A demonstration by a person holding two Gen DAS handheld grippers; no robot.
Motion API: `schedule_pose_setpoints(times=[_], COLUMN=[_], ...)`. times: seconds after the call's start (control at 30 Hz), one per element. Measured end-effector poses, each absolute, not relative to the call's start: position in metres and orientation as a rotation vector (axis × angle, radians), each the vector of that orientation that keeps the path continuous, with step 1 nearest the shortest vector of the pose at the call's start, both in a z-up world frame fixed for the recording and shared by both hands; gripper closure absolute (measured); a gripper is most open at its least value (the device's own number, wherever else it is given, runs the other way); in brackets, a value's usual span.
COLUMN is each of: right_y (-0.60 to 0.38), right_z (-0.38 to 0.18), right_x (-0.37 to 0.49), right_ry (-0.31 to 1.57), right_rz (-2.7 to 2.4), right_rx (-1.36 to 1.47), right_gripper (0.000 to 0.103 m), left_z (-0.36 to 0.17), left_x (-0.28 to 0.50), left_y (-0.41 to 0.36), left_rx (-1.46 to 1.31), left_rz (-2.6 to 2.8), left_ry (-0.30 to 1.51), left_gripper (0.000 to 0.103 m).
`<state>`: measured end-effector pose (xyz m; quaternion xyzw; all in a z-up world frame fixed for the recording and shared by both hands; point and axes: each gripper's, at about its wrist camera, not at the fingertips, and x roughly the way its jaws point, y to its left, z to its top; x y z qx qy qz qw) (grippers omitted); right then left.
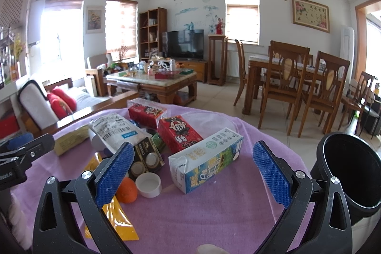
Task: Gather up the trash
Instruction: 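Grasp the tan snack wrapper with left tool while right tool grasps red milk carton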
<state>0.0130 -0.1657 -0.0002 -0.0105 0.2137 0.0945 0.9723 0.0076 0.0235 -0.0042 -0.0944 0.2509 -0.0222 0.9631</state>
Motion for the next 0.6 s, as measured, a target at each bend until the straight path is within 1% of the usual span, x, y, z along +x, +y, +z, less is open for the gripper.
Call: schedule_pose_setpoints(times=[0.13, 0.27, 0.4, 0.53, 0.6], right_y=[-0.164, -0.162, -0.151, -0.124, -0.107], right_z=[0.004, 0.021, 0.039, 0.048, 0.046], right_x=[0.029, 0.051, 0.082, 0.122, 0.146], right_ry=[0.494, 0.508, 0.539, 0.583, 0.626], right_rz=[0.28, 0.372, 0.445, 0.491, 0.515], right_rx=[-0.062, -0.077, -0.126, -0.257, -0.322], right_gripper=[0.004, 0.004, 0.004, 0.004, 0.004], left_z=[-0.005, -0.008, -0.023, -0.037, -0.04], left_x=[0.021, 0.05, 0.081, 0.097, 0.104], left_y=[0.052, 0.084, 0.089, 0.093, 0.093], left_rx=[-0.16, -0.158, -0.056, -0.019, -0.01], left_rz=[-0.035, -0.035, -0.003, -0.015, -0.026], left_ry=[0.559, 0.666, 0.764, 0.827, 0.846], left_gripper=[0.005, 0.005, 0.006, 0.006, 0.011])
